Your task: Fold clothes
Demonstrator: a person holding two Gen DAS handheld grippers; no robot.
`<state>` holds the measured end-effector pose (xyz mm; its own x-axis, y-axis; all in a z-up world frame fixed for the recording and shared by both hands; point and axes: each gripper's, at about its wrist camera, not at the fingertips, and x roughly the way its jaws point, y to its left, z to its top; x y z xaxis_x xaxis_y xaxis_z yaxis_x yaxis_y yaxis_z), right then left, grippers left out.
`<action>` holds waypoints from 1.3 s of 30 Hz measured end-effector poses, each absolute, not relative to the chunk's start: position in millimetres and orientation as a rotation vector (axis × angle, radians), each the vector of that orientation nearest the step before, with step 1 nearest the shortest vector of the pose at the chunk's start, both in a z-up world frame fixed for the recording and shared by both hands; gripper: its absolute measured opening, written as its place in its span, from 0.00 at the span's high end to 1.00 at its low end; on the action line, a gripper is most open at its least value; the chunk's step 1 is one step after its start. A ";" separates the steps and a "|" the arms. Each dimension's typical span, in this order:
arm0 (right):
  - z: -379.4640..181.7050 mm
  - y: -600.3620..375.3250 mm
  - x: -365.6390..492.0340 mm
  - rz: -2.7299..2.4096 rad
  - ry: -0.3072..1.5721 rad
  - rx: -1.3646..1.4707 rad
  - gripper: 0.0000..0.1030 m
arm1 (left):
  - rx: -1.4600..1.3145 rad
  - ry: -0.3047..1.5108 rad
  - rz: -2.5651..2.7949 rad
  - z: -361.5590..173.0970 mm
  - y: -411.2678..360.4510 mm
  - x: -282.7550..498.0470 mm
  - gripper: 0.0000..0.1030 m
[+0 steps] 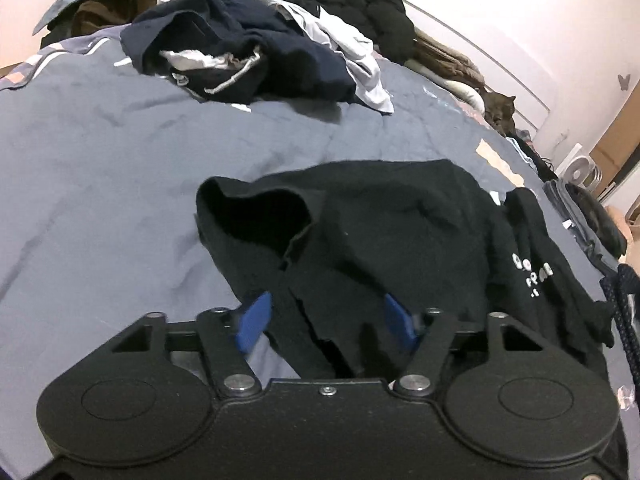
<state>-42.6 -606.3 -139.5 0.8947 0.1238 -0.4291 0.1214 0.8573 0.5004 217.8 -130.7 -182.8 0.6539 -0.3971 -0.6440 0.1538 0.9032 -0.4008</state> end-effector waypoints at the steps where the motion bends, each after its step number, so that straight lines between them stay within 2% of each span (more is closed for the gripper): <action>1: -139.7 -604.0 -41.2 0.009 0.471 0.547 0.39 | -0.334 0.804 -0.336 -184.7 -130.7 217.8 0.53; 2: -140.0 -601.8 -40.0 0.016 0.473 0.547 0.39 | -0.341 0.806 -0.354 -186.6 -130.8 217.8 0.74; 4: -140.7 -597.6 -38.4 0.024 0.483 0.543 0.38 | -0.321 0.814 -0.379 -188.9 -134.3 218.4 0.89; 7: -141.2 -593.0 -37.2 0.036 0.490 0.550 0.37 | -0.306 0.818 -0.389 -190.9 -136.3 221.4 0.89; 10: -141.0 -589.9 -36.8 0.046 0.490 0.562 0.36 | -0.379 0.839 -0.371 -193.9 -130.5 229.7 0.82; 13: -141.3 -587.4 -36.0 0.049 0.493 0.570 0.35 | -0.438 0.856 -0.376 -196.9 -128.7 234.8 0.71; 15: -141.8 -585.5 -34.2 0.050 0.498 0.569 0.35 | -0.472 0.865 -0.399 -197.9 -128.8 233.7 0.70; 16: -141.9 -585.0 -33.8 0.050 0.500 0.570 0.35 | -0.477 0.871 -0.421 -197.9 -129.5 232.4 0.71; 17: -142.0 -584.4 -33.4 0.050 0.501 0.570 0.35 | -0.474 0.872 -0.436 -197.2 -130.0 230.2 0.85; 18: -142.1 -583.9 -33.0 0.051 0.503 0.571 0.35 | -0.463 0.866 -0.442 -195.8 -129.6 227.0 0.95; 19: -142.3 -583.6 -32.5 0.052 0.504 0.571 0.35 | -0.462 0.856 -0.446 -194.3 -127.5 224.2 0.97; 26: -142.3 -582.9 -32.7 0.054 0.507 0.573 0.33 | -0.540 0.684 -0.435 -155.3 -76.3 200.8 0.98; 31: -141.7 -583.0 -33.0 0.052 0.500 0.578 0.33 | -0.539 0.656 -0.370 -146.3 -40.5 184.4 0.98; 33: -141.9 -582.1 -32.6 0.052 0.503 0.575 0.33 | -0.530 0.650 -0.336 -146.3 -30.5 180.0 0.95; 34: -142.0 -581.5 -32.4 0.052 0.505 0.572 0.33 | -0.526 0.647 -0.319 -146.2 -25.4 177.8 0.91; 36: -141.8 -580.8 -32.6 0.053 0.505 0.570 0.33 | -0.517 0.642 -0.285 -146.2 -15.4 173.3 0.59; 37: -141.6 -580.5 -32.6 0.053 0.506 0.570 0.33 | -0.513 0.639 -0.269 -146.2 -10.4 171.1 0.31; 38: -141.7 -580.0 -32.1 0.054 0.507 0.569 0.33 | -0.508 0.636 -0.252 -146.2 -5.4 168.9 0.24; 39: -141.8 -579.5 -31.7 0.055 0.507 0.568 0.33 | -0.520 0.630 -0.237 -145.8 0.4 169.4 0.24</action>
